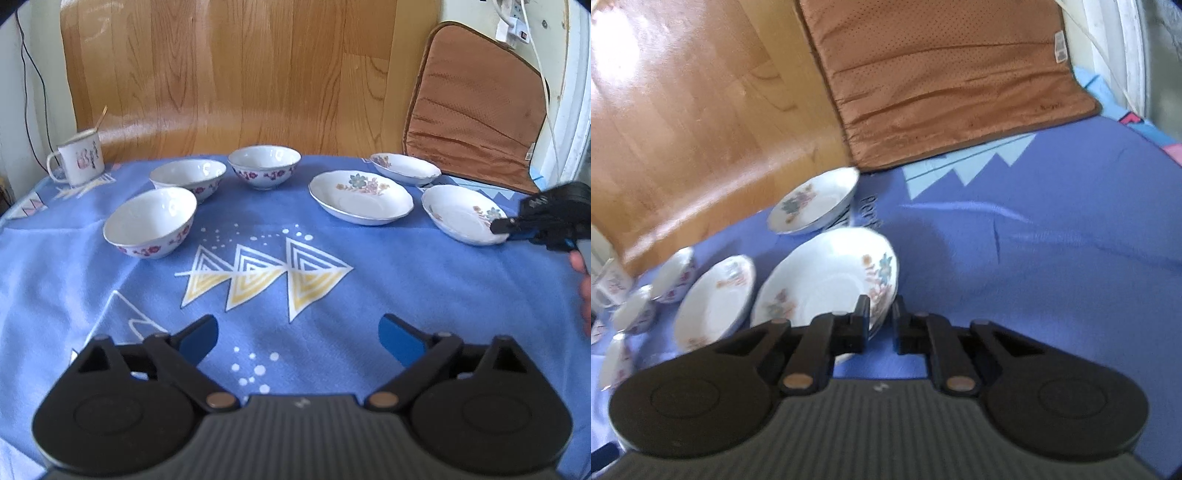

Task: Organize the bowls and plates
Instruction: 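Lift the flowered plate with the right gripper and carry it toward the window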

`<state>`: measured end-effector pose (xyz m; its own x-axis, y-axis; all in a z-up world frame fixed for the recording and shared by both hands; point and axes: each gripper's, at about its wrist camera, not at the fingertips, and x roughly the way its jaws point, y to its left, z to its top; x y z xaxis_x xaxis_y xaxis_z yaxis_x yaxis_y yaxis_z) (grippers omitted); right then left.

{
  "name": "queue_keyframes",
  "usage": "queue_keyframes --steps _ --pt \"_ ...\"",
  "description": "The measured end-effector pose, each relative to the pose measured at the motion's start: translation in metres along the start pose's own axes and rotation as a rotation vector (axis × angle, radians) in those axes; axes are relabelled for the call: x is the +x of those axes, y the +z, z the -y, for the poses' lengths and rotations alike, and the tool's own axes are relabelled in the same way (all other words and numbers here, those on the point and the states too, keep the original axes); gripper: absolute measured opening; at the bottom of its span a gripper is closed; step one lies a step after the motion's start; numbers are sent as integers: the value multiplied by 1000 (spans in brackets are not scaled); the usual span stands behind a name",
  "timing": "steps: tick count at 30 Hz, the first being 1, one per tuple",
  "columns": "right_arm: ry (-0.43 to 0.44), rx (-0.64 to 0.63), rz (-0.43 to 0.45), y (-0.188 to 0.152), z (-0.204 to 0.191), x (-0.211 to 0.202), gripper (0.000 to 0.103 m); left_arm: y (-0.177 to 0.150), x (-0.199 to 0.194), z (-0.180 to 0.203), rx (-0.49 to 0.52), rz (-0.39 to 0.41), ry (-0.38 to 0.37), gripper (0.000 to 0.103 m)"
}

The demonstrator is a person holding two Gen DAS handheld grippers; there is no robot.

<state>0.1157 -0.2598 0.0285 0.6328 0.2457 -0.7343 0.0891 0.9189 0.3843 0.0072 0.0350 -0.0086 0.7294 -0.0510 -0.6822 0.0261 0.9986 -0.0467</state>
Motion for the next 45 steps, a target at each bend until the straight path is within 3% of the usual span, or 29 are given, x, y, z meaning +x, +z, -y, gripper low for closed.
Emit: queue_keyframes --steps 6,8,12,17,22,25,28,32,39,45 --pt "209 59 -137 -36 9 -45 14 11 7 -4 -34 -53 -89 82" --pt "272 52 -174 -53 10 -61 14 14 11 -2 -42 -83 -146 74" --pt "345 62 -225 -79 10 -80 14 17 23 5 -64 -162 -255 72" --pt "314 -22 -179 -86 -2 -93 20 19 26 21 -35 -168 -274 53" --pt "286 -57 -158 -87 -6 -83 20 21 28 42 12 -186 -276 49" --pt "297 -31 -157 -87 3 -79 19 23 26 56 37 -210 -334 37" --pt "268 -64 -123 -89 4 -88 17 24 23 76 94 -198 -287 21" --pt "198 -104 -37 -88 19 -111 17 32 26 107 134 -221 -347 20" --pt "63 12 85 -81 85 -146 17 37 27 205 329 -178 -427 20" --pt "-37 67 149 -74 126 -157 17 34 32 261 387 -169 -470 20"
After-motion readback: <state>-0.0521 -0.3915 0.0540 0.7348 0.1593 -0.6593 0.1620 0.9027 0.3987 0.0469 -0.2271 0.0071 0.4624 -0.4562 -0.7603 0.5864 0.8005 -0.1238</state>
